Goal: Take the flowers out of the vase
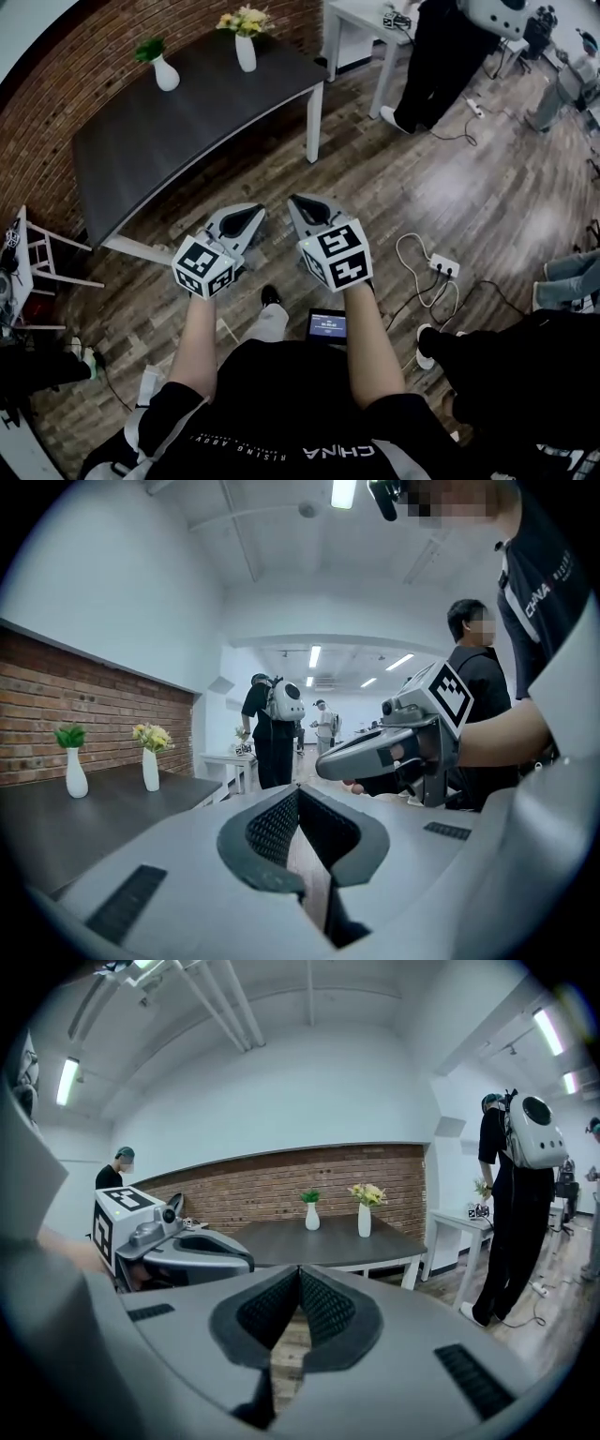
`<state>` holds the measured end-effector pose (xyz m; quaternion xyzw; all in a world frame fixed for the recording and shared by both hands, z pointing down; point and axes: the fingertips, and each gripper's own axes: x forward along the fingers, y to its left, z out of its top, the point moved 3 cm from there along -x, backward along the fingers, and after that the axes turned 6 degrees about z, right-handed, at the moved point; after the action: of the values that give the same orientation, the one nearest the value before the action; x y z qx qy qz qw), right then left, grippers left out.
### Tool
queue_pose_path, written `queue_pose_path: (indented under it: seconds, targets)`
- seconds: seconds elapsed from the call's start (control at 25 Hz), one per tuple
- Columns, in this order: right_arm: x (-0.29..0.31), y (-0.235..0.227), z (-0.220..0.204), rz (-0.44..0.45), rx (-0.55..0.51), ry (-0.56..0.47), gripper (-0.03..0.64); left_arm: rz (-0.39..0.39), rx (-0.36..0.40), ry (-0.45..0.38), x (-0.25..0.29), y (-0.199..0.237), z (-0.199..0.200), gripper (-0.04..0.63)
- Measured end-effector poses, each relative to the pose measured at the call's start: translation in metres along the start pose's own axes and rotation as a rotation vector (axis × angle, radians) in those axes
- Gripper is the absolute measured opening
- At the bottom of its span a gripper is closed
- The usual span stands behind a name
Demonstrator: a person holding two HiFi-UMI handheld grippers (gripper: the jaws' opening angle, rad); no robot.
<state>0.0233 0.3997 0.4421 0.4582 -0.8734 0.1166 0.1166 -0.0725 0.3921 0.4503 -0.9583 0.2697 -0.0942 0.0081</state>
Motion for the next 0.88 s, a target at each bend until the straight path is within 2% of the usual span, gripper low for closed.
queue_pose_path:
  seconds: [0.44, 0.68, 0.88]
  targets:
    - [0.108, -0.041, 0.059, -0.071, -0.004, 0.02, 0.006, -0.067, 0.004, -0.026, 0.043, 0.132, 0.02, 0.003]
    - [0.154, -0.051, 0.076, -0.098, 0.005, 0.024, 0.006, -0.083, 0.009, -0.033, 0.049, 0.187, 0.025, 0.003]
    - [0.178, -0.058, 0.079, -0.091, 0.004, 0.044, 0.006, -0.089, -0.009, -0.023, 0.058, 0.208, 0.016, 0.003]
